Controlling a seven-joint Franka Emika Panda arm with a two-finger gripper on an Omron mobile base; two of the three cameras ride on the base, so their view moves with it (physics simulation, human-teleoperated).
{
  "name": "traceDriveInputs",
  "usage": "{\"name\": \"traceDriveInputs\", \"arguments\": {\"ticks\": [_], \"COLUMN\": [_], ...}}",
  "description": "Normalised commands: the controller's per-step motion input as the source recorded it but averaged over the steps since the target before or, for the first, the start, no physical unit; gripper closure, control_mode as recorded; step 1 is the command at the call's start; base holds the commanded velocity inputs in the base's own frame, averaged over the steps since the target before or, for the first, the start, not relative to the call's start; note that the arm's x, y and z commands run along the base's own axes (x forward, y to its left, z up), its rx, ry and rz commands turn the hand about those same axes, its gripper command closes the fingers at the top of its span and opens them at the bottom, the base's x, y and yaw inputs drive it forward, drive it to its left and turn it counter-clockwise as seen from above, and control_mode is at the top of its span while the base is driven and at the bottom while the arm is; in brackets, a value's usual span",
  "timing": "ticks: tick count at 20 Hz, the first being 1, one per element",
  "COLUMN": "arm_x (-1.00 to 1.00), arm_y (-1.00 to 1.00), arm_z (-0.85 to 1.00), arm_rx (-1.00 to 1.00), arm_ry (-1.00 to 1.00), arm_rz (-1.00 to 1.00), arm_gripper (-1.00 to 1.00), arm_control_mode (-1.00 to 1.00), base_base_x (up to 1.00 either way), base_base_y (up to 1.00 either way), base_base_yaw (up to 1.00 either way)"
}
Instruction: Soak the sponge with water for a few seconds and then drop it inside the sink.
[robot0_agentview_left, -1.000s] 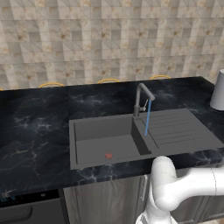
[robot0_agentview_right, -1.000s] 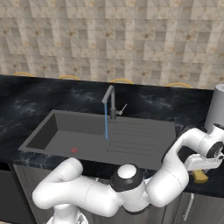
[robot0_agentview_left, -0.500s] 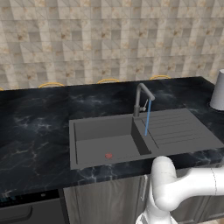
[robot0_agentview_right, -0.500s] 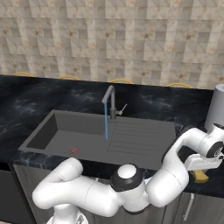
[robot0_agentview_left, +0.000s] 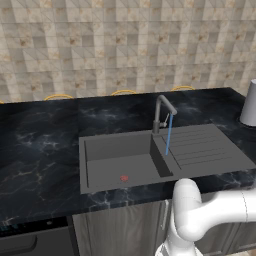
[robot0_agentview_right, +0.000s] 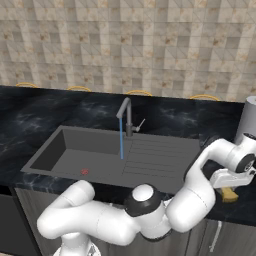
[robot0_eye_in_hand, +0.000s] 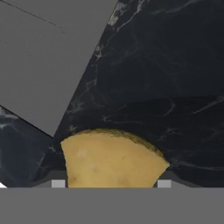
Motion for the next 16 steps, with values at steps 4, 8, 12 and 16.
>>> {"name": "traceDriveInputs", "arguments": {"ticks": [4,8,12,16], "arm_x": [0.23,0.22,0.02,-0.01], "arm_y": [0.28,0.39,0.58,0.81], "arm_z": [0.82,0.67,0.39,0.42], "arm_rx": [0.00,-0.02,-0.02,-0.02], "arm_ry": [0.01,0.00,0.00,0.00], "arm_rz": [0.00,-0.04,-0.09,-0.12], "arm_gripper": [1.00,1.00,1.00,1.00], "arm_control_mode": [-1.00,-1.00,-1.00,-1.00], "base_base_x": [0.00,0.00,0.00,0.00], "base_base_y": [0.00,0.00,0.00,0.00], "base_base_yaw": [0.00,0.00,0.00,0.00]}}
